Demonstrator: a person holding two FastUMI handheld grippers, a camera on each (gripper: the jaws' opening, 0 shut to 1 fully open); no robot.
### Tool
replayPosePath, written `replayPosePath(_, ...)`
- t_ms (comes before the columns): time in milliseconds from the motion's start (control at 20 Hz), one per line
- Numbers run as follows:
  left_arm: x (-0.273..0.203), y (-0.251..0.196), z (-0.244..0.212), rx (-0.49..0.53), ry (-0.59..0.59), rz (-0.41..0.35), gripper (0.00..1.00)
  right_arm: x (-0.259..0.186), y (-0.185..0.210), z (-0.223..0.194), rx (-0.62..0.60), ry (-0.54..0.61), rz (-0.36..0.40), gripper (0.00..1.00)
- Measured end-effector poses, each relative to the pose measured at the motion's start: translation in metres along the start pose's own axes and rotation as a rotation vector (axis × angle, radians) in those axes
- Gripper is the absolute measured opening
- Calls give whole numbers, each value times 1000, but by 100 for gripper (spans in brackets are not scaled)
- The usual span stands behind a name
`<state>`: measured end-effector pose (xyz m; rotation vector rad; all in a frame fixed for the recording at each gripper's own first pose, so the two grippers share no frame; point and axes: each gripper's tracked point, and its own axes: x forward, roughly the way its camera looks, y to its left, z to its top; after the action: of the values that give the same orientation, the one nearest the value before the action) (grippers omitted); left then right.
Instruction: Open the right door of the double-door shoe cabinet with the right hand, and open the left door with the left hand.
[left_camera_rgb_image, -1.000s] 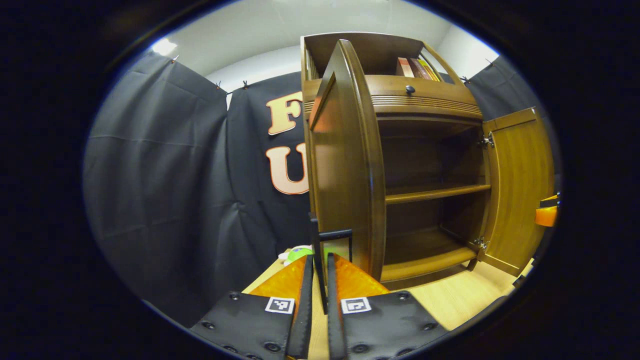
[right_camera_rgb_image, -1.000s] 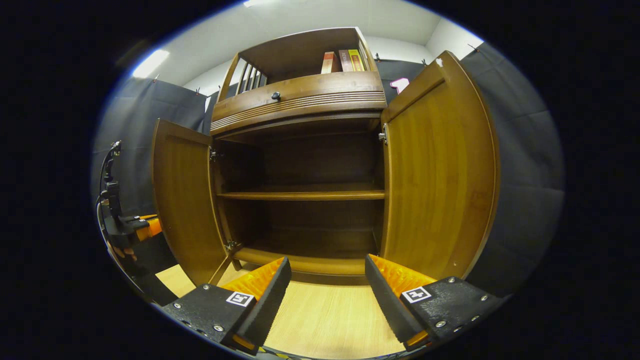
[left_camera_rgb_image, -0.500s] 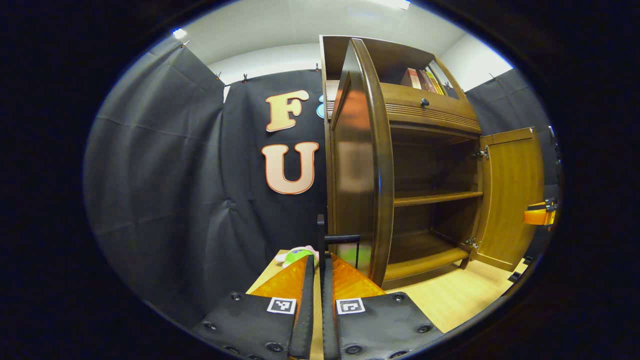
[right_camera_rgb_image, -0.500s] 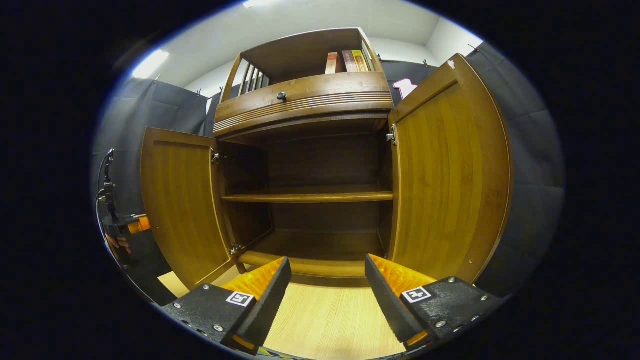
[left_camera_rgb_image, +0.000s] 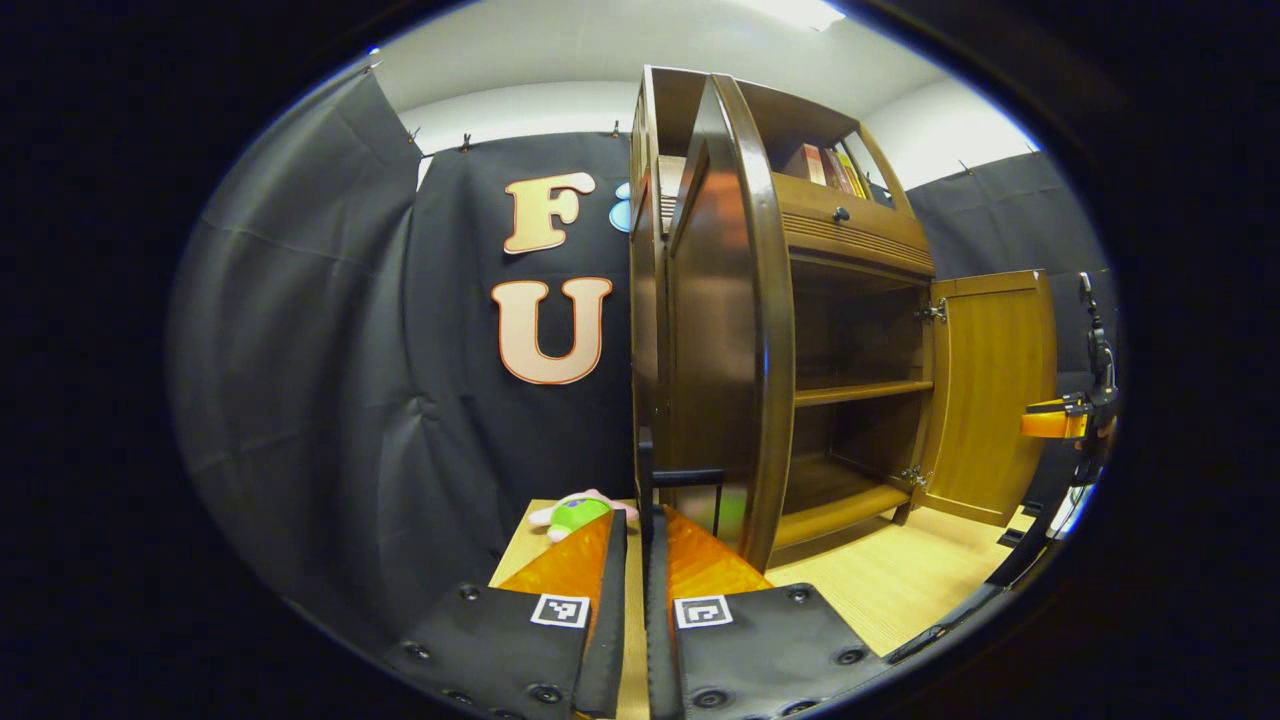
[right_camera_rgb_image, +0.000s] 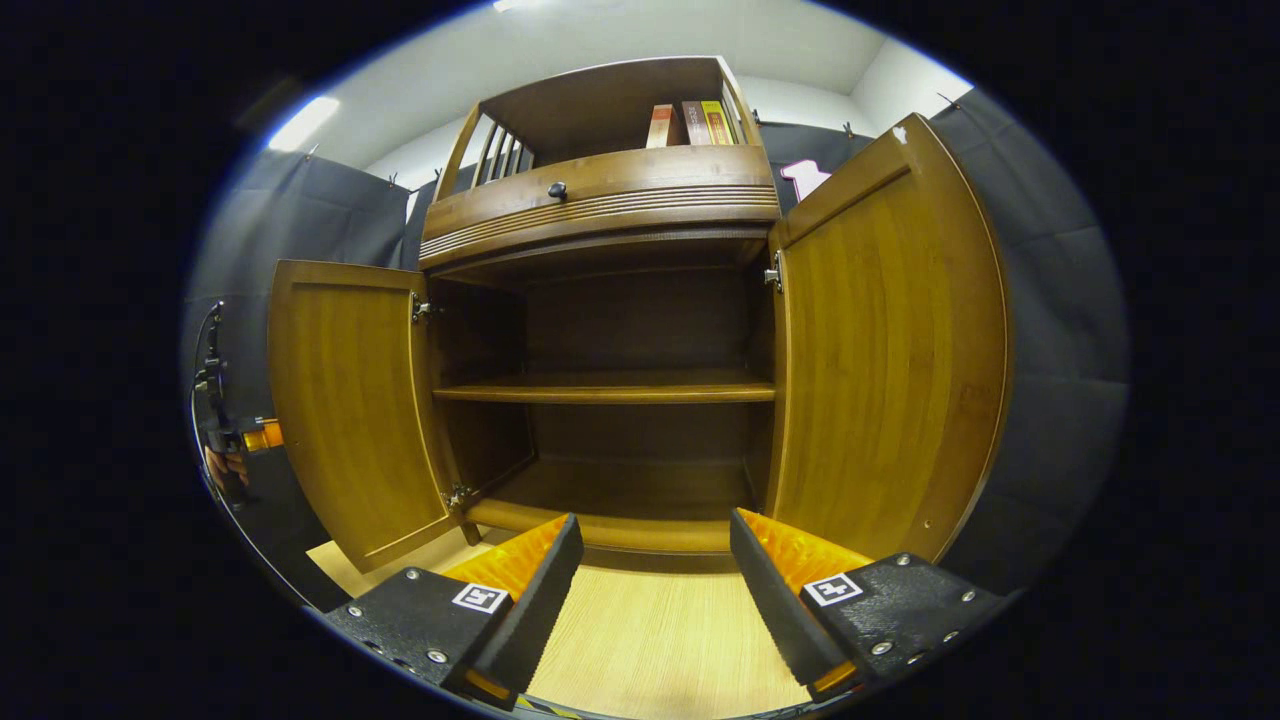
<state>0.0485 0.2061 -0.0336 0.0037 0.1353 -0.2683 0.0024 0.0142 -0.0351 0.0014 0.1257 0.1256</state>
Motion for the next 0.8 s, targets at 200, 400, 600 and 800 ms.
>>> replayPosePath(200, -17, -1, -5, 62, 36, 51, 21, 4, -3, -3, 6, 5, 3, 92)
replayPosePath(400, -50, -14, 9, 104, 20, 94, 20, 12, -7, 3, 4, -13, 9, 92)
replayPosePath(600, -74, -56, 52, 25, -75, 92, 22, 18, -4, 9, 14, -25, 37, 92)
replayPosePath(800, -54, -109, 89, -6, -164, 75, 21, 19, -3, 7, 13, -21, 66, 92)
